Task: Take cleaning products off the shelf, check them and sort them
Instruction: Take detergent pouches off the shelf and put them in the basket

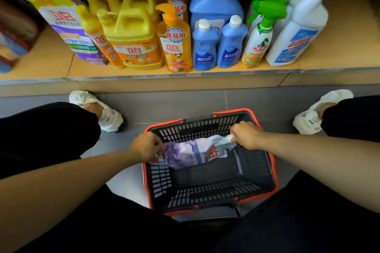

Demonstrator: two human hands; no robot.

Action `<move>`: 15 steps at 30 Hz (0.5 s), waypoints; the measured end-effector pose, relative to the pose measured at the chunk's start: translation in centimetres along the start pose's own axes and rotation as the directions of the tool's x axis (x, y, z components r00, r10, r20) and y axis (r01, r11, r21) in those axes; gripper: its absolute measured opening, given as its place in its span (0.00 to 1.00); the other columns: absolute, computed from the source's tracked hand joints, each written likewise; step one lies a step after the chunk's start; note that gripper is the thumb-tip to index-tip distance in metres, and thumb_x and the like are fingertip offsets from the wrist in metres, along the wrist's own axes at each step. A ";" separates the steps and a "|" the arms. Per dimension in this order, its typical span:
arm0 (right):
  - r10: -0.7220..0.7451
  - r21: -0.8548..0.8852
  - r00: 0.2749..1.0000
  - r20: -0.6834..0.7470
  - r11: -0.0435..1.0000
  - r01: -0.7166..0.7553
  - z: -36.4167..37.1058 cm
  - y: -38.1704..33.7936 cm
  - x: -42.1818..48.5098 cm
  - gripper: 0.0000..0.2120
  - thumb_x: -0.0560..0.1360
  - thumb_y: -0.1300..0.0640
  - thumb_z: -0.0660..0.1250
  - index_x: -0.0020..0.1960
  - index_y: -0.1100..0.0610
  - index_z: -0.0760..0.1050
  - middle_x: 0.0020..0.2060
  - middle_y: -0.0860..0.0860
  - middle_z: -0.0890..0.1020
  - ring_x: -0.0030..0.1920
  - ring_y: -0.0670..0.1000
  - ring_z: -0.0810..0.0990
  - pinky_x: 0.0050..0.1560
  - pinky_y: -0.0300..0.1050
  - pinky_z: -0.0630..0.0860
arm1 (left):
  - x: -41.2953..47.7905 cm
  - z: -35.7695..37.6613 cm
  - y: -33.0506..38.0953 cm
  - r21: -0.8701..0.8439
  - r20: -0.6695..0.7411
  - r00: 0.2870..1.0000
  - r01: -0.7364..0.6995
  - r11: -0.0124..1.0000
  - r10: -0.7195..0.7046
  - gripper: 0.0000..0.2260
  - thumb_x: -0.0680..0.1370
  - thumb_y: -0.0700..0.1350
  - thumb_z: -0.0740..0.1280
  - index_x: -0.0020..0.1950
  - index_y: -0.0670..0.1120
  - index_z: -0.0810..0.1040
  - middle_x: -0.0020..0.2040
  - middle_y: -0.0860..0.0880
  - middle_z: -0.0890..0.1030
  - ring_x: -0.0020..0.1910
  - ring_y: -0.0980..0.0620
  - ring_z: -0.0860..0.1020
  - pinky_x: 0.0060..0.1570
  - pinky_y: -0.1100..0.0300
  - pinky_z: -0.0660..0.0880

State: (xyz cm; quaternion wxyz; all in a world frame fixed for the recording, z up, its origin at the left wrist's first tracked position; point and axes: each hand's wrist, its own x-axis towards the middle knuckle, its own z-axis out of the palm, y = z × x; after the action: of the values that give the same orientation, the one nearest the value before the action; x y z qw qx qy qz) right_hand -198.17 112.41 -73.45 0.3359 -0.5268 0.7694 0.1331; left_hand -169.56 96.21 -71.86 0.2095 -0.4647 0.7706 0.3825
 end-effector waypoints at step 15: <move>-0.283 -0.022 0.936 -0.210 0.958 0.285 -3.1 -3.1 3.6 0.24 0.78 0.52 0.70 0.72 0.51 0.70 0.62 0.51 0.77 0.61 0.55 0.76 0.55 0.49 0.74 | 1.0 -0.5 -3.2 -0.083 -0.167 0.977 0.117 0.990 -0.130 0.19 0.75 0.42 0.73 0.63 0.47 0.71 0.52 0.46 0.81 0.50 0.45 0.81 0.52 0.49 0.81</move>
State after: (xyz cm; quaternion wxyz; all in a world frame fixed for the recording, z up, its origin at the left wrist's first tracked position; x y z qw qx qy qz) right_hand -197.36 106.79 -73.06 0.2702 -0.6418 0.7173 0.0231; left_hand -167.21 94.39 -73.47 0.1488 -0.5502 0.7411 0.3549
